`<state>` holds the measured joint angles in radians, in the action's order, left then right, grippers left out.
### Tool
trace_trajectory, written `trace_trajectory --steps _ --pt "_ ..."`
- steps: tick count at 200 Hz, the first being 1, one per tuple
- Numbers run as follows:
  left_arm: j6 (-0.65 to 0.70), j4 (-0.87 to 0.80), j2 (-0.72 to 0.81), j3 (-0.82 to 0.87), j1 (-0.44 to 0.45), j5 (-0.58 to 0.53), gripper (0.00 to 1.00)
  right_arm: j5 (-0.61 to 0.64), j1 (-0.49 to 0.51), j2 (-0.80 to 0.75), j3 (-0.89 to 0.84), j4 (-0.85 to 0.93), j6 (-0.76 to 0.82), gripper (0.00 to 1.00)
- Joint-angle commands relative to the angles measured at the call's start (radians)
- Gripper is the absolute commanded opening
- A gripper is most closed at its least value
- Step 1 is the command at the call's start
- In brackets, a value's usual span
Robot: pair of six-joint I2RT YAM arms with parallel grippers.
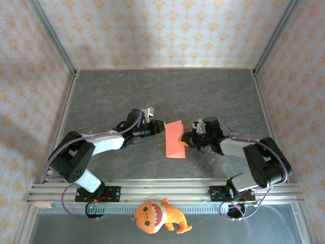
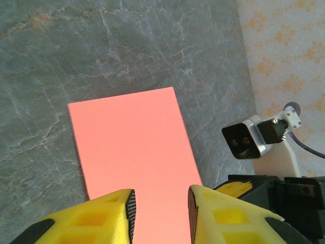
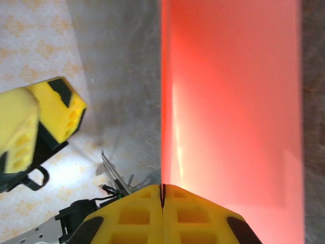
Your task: Fold a paper plane with a square sheet of paper (pick it up from the middle)
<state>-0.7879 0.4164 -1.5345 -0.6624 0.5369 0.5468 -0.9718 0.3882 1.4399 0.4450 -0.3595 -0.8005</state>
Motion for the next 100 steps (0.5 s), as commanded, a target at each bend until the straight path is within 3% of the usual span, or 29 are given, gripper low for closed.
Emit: trace_trajectory --steps 1,42,100 --pt "0.009 0.094 0.070 0.056 0.005 -0.099 0.32 -0.012 0.003 0.014 0.029 -0.016 0.004 0.11" --pt "0.053 0.094 0.151 0.105 0.005 -0.133 0.32 -0.038 0.003 0.087 0.092 0.080 0.103 0.15" --pt "0.090 0.074 0.111 0.087 0.006 -0.006 0.33 -0.042 -0.020 0.140 0.148 0.145 0.172 0.16"
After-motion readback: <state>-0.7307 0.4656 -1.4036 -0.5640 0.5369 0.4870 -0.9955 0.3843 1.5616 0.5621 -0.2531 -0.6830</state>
